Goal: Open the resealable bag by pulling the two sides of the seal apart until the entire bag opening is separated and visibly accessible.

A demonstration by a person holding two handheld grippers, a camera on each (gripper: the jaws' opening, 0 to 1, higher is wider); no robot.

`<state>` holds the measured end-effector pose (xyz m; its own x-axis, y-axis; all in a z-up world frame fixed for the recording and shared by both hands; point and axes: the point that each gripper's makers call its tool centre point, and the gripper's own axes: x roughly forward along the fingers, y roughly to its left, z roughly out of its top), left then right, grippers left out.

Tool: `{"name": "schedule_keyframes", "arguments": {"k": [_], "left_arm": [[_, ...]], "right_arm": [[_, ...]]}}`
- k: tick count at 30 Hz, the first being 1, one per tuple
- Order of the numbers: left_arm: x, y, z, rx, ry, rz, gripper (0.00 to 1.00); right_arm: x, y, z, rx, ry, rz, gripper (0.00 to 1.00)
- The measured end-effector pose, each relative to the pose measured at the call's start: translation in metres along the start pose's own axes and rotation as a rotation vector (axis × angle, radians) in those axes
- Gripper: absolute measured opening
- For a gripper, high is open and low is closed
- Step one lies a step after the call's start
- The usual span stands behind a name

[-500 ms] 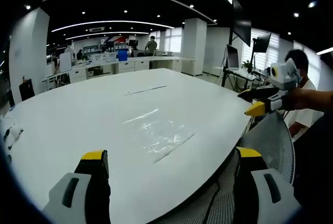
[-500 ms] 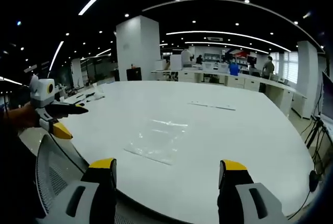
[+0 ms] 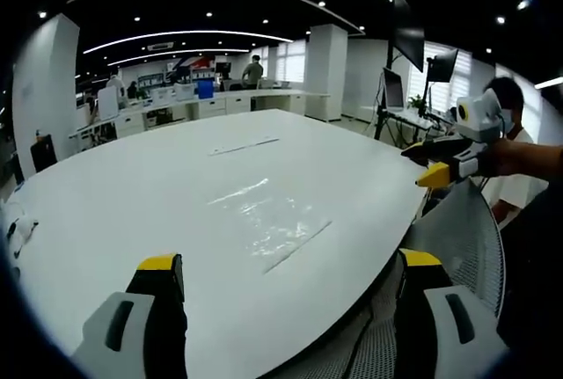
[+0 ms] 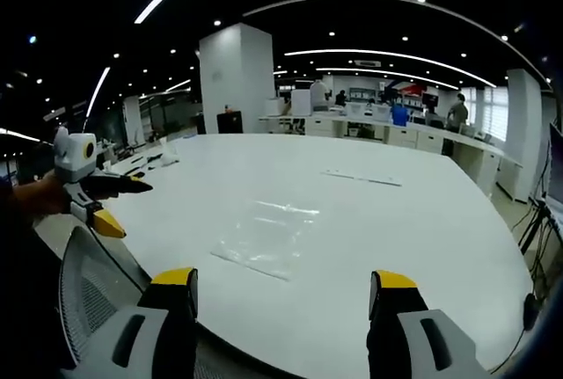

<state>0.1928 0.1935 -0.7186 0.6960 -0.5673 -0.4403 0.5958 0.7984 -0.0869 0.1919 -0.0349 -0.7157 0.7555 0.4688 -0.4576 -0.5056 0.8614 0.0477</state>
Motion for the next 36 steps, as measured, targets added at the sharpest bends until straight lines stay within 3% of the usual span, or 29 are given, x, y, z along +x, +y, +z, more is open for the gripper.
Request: {"name": "schedule_keyframes", "arguments": {"k": [12,36], "left_arm": [[0.009,0.001,-0.003,0.038,0.051,-0.019,0.98],[0.018,0.007,-0.003,0.029,0.075,-0.023,0.97]], "right_arm": [[0.010,-0.001,0.007,-0.005,-0.002,0.023,0.79],[0.024,-0.001,0.005,0.007,0.023,0.056,0.79]]}}
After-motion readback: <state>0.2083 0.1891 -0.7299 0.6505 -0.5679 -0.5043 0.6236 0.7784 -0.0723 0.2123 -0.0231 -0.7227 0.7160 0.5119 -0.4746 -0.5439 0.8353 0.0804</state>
